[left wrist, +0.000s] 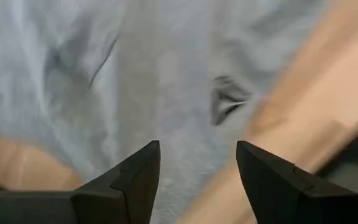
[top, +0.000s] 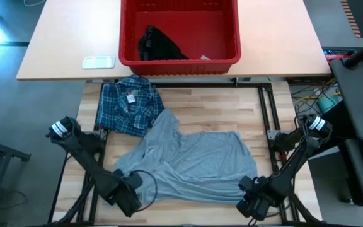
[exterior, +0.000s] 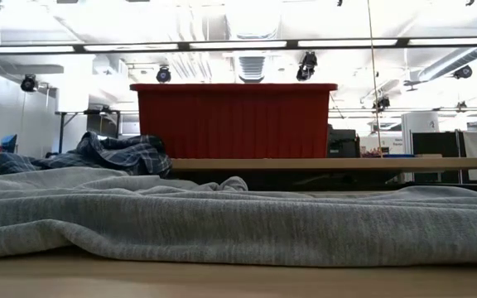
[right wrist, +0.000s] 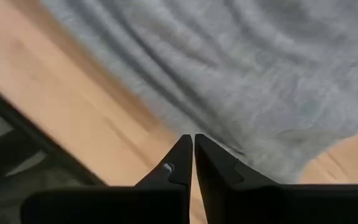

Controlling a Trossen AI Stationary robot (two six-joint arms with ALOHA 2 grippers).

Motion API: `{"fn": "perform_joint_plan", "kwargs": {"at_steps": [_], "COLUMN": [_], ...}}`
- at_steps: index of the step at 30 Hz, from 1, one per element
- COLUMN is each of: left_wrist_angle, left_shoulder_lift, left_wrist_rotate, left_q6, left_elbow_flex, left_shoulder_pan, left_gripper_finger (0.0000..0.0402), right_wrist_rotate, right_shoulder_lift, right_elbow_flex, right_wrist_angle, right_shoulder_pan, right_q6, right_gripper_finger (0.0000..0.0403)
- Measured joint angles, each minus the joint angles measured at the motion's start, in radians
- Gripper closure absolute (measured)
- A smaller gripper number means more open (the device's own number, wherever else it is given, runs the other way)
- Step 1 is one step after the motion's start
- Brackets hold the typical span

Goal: Fold Laundry from Bin
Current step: Fold the gray shirt

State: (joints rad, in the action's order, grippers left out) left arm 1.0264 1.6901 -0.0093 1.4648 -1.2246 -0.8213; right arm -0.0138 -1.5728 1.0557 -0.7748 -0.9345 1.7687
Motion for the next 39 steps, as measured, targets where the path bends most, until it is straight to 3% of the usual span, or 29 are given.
{"fn": "perform_joint_plan", "kwargs": {"at_steps": [4,9,16,19,22,26,31,39], "left_wrist_angle": [-0.020,-0.061,-0.118,-0.076,0.001,-0.003,0.006,-0.017], "left_shoulder_lift": [0.030,0.066,0.100,0.101,0.102,0.100,0.154,0.306], "left_wrist_rotate": [0.000,0.012,0.043,0.053,0.070,-0.013,-0.103,0.007], "left_q6": [0.135,0.149,0.112,0.069,0.021,-0.020,-0.007,-0.093], "left_elbow_flex": [0.084,0.178,0.217,0.183,0.124,0.013,-0.028,-0.044], "left_shoulder_pan": [-0.051,-0.067,-0.093,-0.109,-0.115,-0.121,-0.136,-0.160], "left_gripper_finger": [0.0211,0.0212,0.0213,0.0213,0.0213,0.0213,0.0213,0.0213], "right_wrist_rotate": [0.048,0.103,0.327,0.316,0.232,0.145,0.146,0.288], "right_shoulder_lift": [0.004,0.004,0.015,0.041,0.055,0.033,-0.066,-0.144], "right_elbow_flex": [-0.062,-0.141,-0.179,-0.146,-0.080,-0.047,-0.067,-0.054], "right_wrist_angle": [0.002,0.027,-0.007,-0.018,0.001,0.120,0.169,0.177], "right_shoulder_pan": [0.000,0.003,-0.039,-0.052,-0.057,-0.062,-0.062,-0.076], "right_q6": [0.037,0.067,0.001,-0.007,-0.004,-0.025,-0.042,-0.115], "right_gripper_finger": [0.0394,0.0394,0.0394,0.0394,0.0394,0.0394,0.0394,0.0394]}}
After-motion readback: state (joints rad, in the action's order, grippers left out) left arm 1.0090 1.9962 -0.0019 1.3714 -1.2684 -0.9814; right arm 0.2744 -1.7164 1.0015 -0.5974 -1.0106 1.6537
